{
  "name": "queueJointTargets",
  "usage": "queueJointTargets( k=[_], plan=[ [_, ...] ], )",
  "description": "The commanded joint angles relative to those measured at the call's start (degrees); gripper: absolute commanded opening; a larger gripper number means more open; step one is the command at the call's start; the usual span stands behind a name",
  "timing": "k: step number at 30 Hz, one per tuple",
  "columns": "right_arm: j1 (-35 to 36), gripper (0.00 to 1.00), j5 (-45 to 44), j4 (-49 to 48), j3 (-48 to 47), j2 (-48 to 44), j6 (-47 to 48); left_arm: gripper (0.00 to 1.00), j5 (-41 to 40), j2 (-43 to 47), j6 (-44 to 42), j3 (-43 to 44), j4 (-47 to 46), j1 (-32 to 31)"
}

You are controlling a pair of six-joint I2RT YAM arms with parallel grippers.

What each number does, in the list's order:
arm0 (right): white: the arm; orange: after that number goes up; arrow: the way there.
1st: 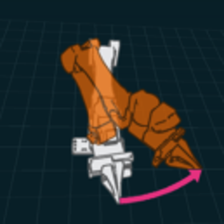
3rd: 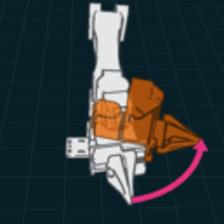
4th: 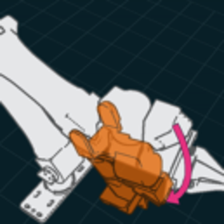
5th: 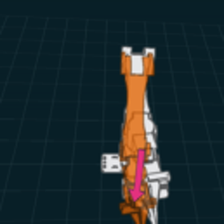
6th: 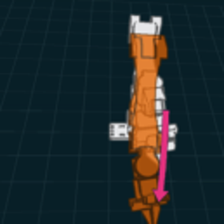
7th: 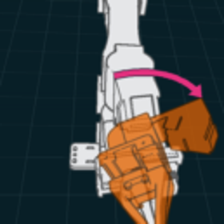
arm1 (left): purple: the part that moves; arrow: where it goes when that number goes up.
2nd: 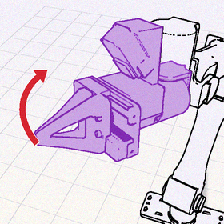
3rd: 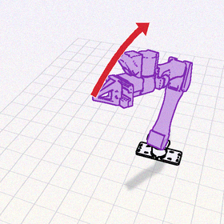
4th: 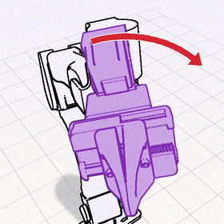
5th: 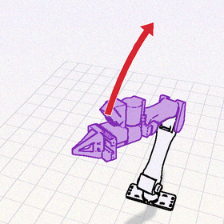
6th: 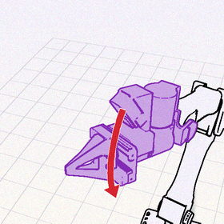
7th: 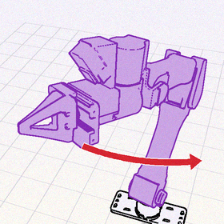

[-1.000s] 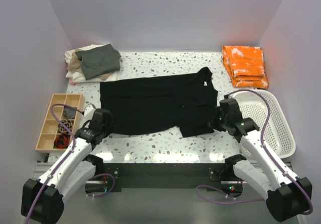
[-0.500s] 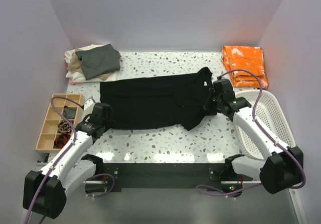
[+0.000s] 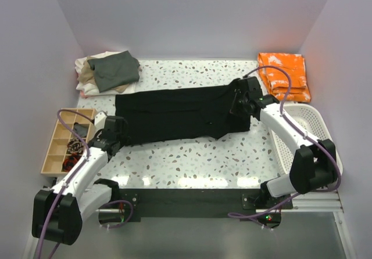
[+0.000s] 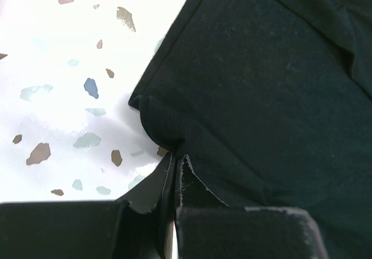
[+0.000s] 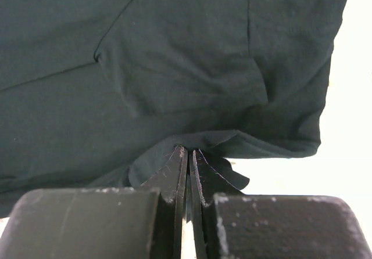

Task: Fold and stack the t-shirts
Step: Fold the other side of the tshirt into a rectangle

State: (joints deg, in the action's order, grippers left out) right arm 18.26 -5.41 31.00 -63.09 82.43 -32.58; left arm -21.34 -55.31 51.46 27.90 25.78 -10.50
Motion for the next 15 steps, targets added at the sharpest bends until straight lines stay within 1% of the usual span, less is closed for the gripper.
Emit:
queueJointTargets(
  k=[1, 8, 15],
  plan=[
    [-0.7, 0.00, -0.5, -2.2, -5.2, 2.8, 1.8, 0.03, -0.6, -3.0, -2.2, 2.5, -6.0, 1.4],
    [-2.1, 0.00, 2.0, -2.0, -11.1, 10.5, 3.0, 0.04, 0.0, -8.9, -3.6, 4.0, -10.3, 3.2],
    [-3.0, 0.00, 4.7, -1.4, -18.6, 20.4, 3.4, 0.04, 1.2, -16.5, -5.8, 7.2, -14.9, 5.6]
  ],
)
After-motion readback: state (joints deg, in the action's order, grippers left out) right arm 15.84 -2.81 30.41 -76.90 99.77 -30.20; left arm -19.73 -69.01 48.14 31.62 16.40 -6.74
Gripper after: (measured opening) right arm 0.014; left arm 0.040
